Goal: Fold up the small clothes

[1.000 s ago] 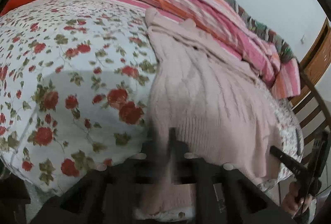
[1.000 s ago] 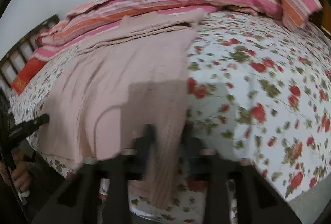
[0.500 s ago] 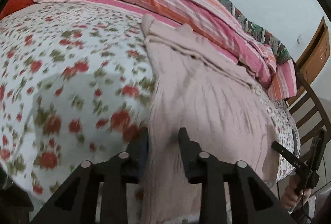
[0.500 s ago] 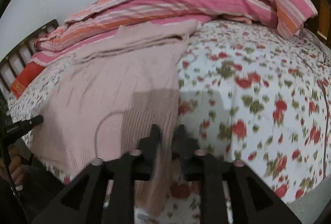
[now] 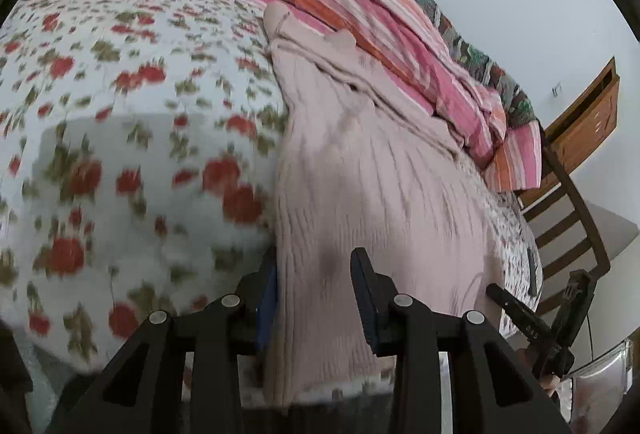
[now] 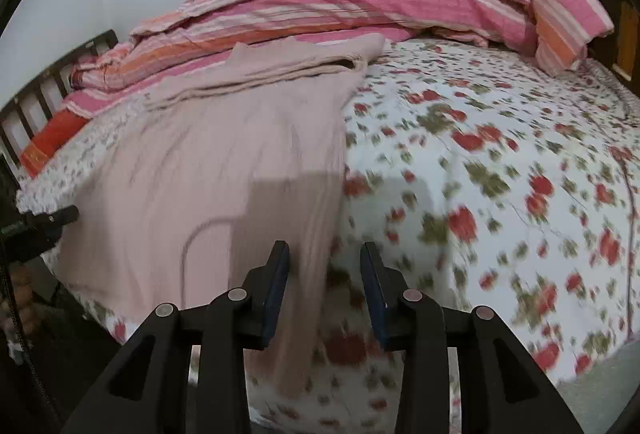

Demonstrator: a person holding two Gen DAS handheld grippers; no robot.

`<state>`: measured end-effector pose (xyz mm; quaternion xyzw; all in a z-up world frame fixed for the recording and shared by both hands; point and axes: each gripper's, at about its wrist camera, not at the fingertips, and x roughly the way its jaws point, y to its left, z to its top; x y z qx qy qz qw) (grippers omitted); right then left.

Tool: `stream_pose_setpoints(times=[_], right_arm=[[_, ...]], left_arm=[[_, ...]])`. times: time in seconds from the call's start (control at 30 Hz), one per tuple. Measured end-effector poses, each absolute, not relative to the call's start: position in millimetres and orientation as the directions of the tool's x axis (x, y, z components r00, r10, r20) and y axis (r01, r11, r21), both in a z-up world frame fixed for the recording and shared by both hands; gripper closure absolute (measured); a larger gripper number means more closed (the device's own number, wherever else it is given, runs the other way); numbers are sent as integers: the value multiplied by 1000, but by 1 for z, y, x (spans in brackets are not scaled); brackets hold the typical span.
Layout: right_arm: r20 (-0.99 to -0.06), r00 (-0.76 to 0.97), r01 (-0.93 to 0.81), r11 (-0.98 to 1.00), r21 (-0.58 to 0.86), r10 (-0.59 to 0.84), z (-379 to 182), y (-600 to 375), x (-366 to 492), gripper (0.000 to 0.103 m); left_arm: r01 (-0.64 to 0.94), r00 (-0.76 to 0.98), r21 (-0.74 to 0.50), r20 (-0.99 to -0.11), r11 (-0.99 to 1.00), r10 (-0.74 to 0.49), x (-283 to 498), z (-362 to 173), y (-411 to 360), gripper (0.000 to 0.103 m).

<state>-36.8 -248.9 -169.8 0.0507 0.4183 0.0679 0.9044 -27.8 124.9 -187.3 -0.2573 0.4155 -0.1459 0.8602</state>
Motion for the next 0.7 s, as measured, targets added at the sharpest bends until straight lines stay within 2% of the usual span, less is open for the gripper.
stream_pose_setpoints(times=[0.27,0.5,0.57,0.6,0.67,0.7], right_arm=[[-781,592,-30,973,228,201,-183,-261,-51,66],[-780,585,-43,969,242,221,-187,-252,-60,64],[-782,582,-52,970,237,222,-186,-249,-60,71],[-786,575,-57,970,238,227,-187,-248,-59,80],[-789,568,-54,967,250,236,-187,-248,-59,87],[-787,566,-57,964,261,247,-186,-249,-60,97]], left_arm=[[45,619,-475,-678,879,-397,-52,-195,103,69],[34,637,-467,-672,884,-379,-60,-195,102,72],[18,641,-474,-670,880,-374,-62,-196,104,73],[7,643,-471,-674,882,-365,-63,-196,104,76],[-7,639,-470,-681,882,-358,-63,-197,104,90],[-11,639,-476,-680,879,-360,-63,-197,105,95]])
